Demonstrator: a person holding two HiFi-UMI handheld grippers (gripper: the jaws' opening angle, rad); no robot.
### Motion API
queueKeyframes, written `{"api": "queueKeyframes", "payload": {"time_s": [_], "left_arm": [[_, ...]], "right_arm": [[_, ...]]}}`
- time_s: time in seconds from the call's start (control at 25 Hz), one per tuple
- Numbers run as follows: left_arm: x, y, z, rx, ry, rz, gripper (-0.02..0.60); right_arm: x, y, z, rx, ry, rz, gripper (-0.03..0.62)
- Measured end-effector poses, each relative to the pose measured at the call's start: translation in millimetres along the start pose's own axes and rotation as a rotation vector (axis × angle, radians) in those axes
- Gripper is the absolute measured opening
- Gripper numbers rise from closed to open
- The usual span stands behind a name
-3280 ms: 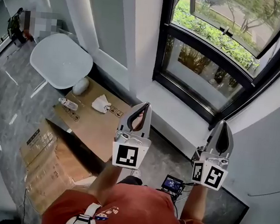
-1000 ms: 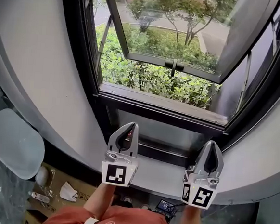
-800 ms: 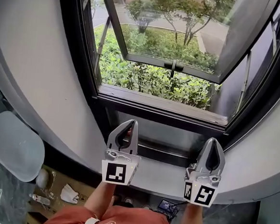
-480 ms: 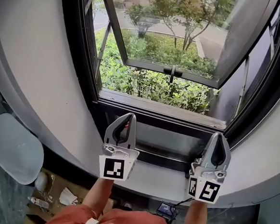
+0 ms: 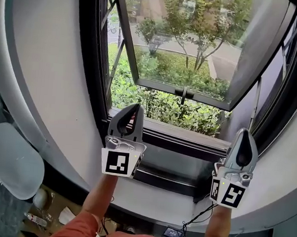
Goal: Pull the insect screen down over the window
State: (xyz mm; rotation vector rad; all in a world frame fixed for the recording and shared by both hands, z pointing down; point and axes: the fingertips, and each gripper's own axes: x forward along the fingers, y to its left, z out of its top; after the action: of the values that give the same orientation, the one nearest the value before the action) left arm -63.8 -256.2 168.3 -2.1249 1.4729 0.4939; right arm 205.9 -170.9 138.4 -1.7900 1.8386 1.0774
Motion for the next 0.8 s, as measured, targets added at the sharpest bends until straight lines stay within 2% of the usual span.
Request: {"api": "queueKeyframes", "payload": {"time_s": [0.16, 0.36, 0.52, 0.8], "left_arm": [[25.4, 12.0, 32.9, 0.045, -0.08, 0.005, 0.006], [50.0, 26.9, 65.9, 0.12, -0.114, 0.005, 0.006], [67.4, 32.3, 89.7, 0.206, -0.144, -0.001, 0.006], [101.8, 34.9, 122.0, 0.282, -0.175, -0.009, 0.006]], "right_arm": [[30.5, -6.9, 22.9, -0.037, -0.064, 0.008, 0.009], [68.1, -9.5, 48.4, -0.06, -0.101, 0.071, 0.009], [91.9, -21.1, 64.0, -0.126, -0.121, 0.069, 0.009], [132.8, -27.3, 94.3, -0.246, -0.153, 0.079, 0.009]]}}
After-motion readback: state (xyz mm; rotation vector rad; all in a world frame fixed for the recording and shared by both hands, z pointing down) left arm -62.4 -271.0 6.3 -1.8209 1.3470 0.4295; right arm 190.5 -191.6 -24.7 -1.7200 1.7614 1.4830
